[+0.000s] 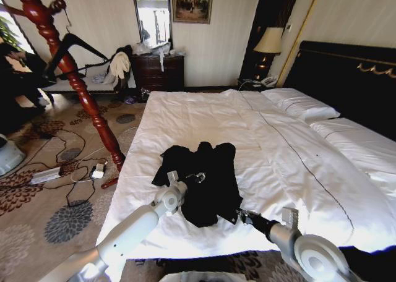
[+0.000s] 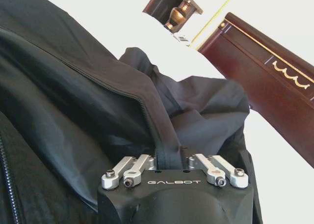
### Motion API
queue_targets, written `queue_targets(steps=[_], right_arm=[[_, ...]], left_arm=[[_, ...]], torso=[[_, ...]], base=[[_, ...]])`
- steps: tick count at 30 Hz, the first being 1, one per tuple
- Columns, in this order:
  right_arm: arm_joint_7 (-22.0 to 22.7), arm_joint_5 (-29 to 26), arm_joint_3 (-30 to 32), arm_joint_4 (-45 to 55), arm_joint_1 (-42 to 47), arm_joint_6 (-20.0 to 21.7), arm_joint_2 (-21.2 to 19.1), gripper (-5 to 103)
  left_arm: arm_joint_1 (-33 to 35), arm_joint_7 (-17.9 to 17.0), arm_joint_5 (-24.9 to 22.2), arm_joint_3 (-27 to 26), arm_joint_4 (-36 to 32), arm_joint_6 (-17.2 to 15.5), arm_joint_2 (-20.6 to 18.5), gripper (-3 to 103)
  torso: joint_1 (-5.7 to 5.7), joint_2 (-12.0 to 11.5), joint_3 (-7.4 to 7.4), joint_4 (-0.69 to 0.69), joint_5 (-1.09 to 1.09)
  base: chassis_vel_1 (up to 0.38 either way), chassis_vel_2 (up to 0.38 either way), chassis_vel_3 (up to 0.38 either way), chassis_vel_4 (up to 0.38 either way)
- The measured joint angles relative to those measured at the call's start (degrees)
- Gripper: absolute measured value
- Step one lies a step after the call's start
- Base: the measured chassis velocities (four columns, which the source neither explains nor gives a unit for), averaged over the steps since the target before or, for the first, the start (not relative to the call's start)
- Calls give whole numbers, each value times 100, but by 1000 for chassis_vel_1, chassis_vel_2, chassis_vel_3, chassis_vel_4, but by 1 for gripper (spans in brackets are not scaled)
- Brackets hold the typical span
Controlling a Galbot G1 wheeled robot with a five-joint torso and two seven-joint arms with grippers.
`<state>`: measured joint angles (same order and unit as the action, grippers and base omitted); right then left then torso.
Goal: Pick up the clothes from the bed and hang them on the clothes hanger.
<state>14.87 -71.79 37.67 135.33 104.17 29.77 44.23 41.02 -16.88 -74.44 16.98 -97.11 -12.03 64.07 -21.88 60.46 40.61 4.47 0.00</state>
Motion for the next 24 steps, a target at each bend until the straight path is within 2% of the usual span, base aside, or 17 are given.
queue_targets(steps=[2,5,7,18,24], right_arm=[[0,1,30,15,33,0,0,0],[0,2,40,16,38,0,-1,0],[0,5,43,17,38,-1,-1,0],[-20,126,153,46,106,-4,-57,0],[-22,175,406,48,117,-7,-215,0]], left_arm=[[-4,-18,-22,-5,3,3,0,16],[11,-25,-22,-1,-17,10,-8,11],[21,-42,-20,12,-59,20,-13,2],[-358,-207,-200,99,-452,57,-200,0],[-638,-358,-362,-88,-628,69,-198,0]], torso=[[0,0,0,0,0],[0,0,0,0,0],[0,0,0,-1,0],[0,0,0,0,0],[0,0,0,0,0]], base=[[0,0,0,0],[0,0,0,0],[0,0,0,0],[0,0,0,0],[0,0,0,0]])
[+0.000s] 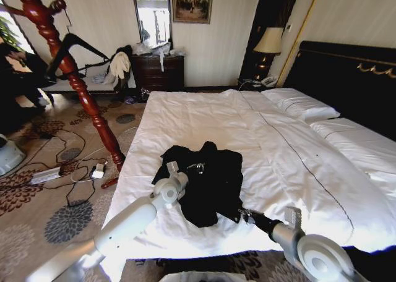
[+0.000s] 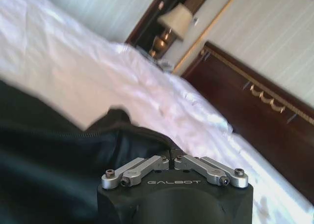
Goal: Pick up the clothes from the bed and hang them on the clothes hanger.
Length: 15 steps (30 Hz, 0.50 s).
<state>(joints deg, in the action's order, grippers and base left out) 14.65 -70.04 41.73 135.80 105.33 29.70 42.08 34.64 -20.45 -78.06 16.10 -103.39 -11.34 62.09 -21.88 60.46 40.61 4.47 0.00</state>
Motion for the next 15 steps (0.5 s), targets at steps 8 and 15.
queue_targets(steps=[8,15], right_arm=[[58,-39,1026,62,81,26,-587,0],[144,-185,1749,-74,-135,68,-1318,0]], left_arm=[[-680,-378,-598,-830,-346,12,-137,0],[-1122,-612,-1198,-1416,-786,18,-566,0]], torso=[[0,0,0,0,0],[0,0,0,1,0]], base=[[0,0,0,0],[0,0,0,0]])
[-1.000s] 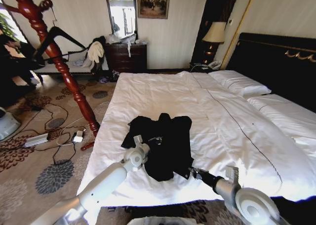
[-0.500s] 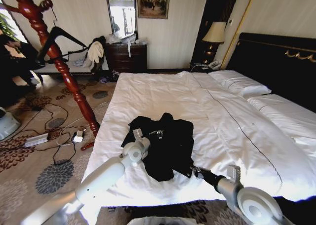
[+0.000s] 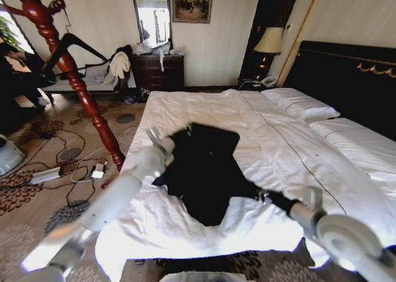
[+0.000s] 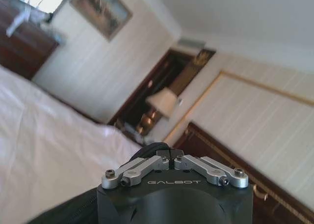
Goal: Pick up the clothes from the bed and hang them on the clothes hanger.
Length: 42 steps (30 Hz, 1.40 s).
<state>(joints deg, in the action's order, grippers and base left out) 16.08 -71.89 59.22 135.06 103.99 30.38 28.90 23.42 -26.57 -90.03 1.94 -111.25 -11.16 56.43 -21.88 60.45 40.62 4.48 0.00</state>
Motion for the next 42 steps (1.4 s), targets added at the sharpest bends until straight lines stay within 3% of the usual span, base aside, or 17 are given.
queue_targets(steps=[3,4,8,10,12,18,22,29,32,39,42], right_arm=[[154,-322,163,-153,-743,56,-521,0],[154,-322,163,-153,-743,56,-521,0],[224,-422,165,-376,-1537,162,-1018,0],[223,-427,165,-411,-1606,173,-1080,0],[181,-428,164,-535,-1847,191,-1338,0],[-20,-416,105,-744,-2219,132,-1726,0],[-264,-383,98,-829,-2417,60,-2095,0],[-481,-169,118,-871,-2451,-29,-2334,0],[-607,-165,179,-887,-2530,-40,-2514,0],[-819,-306,174,-915,-2636,-23,-3009,0],[-880,-217,142,-888,-2431,-34,-3079,0]], left_arm=[[-82,-178,-329,-387,-463,32,-571,0],[-82,-178,-329,-387,-463,32,-571,0],[-58,-343,-630,-879,-1063,87,-1354,0],[-50,-364,-669,-946,-1139,100,-1458,0],[-27,-469,-843,-1237,-1460,140,-1855,0],[-69,-756,-1271,-1755,-1884,172,-2348,0],[-7,-1041,-1767,-2211,-2313,189,-3018,0],[251,-1194,-2023,-2651,-2516,190,-3250,0],[789,-1251,-2009,-3142,-2541,180,-3258,0],[1079,-1258,-2466,-3925,-2547,115,-3440,0],[1340,-1292,-2316,-3944,-2555,98,-3325,0]], torso=[[0,0,0,-3,0],[0,0,0,-3,0],[0,0,0,-3,2],[0,0,0,-2,2],[0,0,0,-1,1],[0,0,0,-1,2],[1,0,0,-2,0],[1,0,-1,0,-2],[1,0,0,0,2],[1,1,-1,-1,0],[1,1,-1,-2,0]], base=[[0,0,0,0],[0,0,0,0],[0,0,0,0],[0,0,0,0],[0,0,0,0],[0,0,0,0],[0,0,0,0],[0,0,0,0],[0,0,0,0],[0,0,0,0],[0,0,0,0]])
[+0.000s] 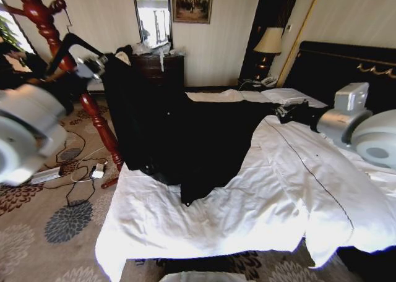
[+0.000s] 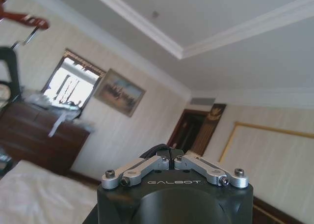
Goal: Pick up the clothes from the bed and hang them on the clothes hanger.
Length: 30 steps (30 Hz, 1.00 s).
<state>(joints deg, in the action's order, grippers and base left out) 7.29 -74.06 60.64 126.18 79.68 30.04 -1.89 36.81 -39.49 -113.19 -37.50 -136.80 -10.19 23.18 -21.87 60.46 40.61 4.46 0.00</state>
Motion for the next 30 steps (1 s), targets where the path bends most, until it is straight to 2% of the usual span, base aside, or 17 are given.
queue_targets(steps=[2,3,4,5,7,9,10,12,13,15,18,20,23,27,28,29,30], right_arm=[[-62,178,-16,5,279,-63,-4,0],[-89,258,-28,16,534,-118,7,0],[-89,258,-28,16,534,-118,7,0],[-107,331,-50,19,708,-177,29,0],[-237,637,-170,-18,985,-470,109,0],[-282,717,-197,-34,1030,-543,122,0],[-455,1017,-300,-96,1176,-780,149,0],[-623,1237,-404,-223,1366,-1005,53,0],[-623,1237,-404,-223,1366,-1005,53,0],[-774,1394,-389,-412,1623,-1189,-178,0],[-892,1529,-132,-873,2129,-1437,-761,0],[-892,1523,-67,-953,2201,-1479,-860,0],[-890,1446,501,-1302,2659,-1612,-1263,0],[-784,1433,897,-1237,3033,-1619,-1244,0],[-761,1436,895,-1176,3050,-1618,-1169,0],[-734,1464,802,-1073,3012,-1609,-956,0],[-734,1464,802,-1073,3012,-1609,-956,0]], left_arm=[[456,-17,365,51,-21,-30,220,0],[873,-27,748,177,-25,-44,453,0],[873,-27,748,177,-25,-44,453,0],[1163,-27,1010,288,-22,-55,632,0],[1661,-15,1558,596,48,-66,999,0],[1752,-4,1686,674,74,-69,1080,0],[1967,41,2051,884,160,-69,1320,0],[2145,108,2422,1115,281,-65,1678,0],[2145,108,2422,1115,281,-65,1678,0],[2177,130,2603,1213,411,-57,1922,0],[2138,190,2750,1240,678,-55,2132,0],[2124,204,2761,1242,717,-55,2142,0],[2033,306,2898,1298,876,-87,2145,0],[2071,332,2962,1357,879,-165,2136,-3],[2105,347,2983,1367,867,-183,2134,2],[2219,430,3034,1370,827,-244,2118,13],[2219,430,3034,1370,827,-244,2118,13]], torso=[[0,0,0,1,0],[0,0,0,1,0],[0,0,0,1,0],[-1,-1,1,1,0],[0,0,1,0,1],[0,0,1,0,1],[0,0,1,0,0],[0,0,1,2,-2],[0,0,1,2,-2],[0,0,0,2,-1],[-1,-1,1,0,0],[-1,-1,1,-1,0],[-1,0,1,1,2],[-2,-1,2,-6,1],[-3,-1,2,-4,1],[-1,0,1,4,0],[-1,0,1,4,0]], base=[[0,0,0,0],[0,0,0,0],[0,0,0,0],[0,0,0,0],[0,0,0,0],[0,0,0,0],[0,0,0,0],[0,0,0,0],[0,0,0,0],[0,0,0,0],[0,0,0,0],[0,0,0,0],[0,0,0,0],[0,0,0,0],[0,0,0,0],[0,0,0,0],[0,0,0,0]])
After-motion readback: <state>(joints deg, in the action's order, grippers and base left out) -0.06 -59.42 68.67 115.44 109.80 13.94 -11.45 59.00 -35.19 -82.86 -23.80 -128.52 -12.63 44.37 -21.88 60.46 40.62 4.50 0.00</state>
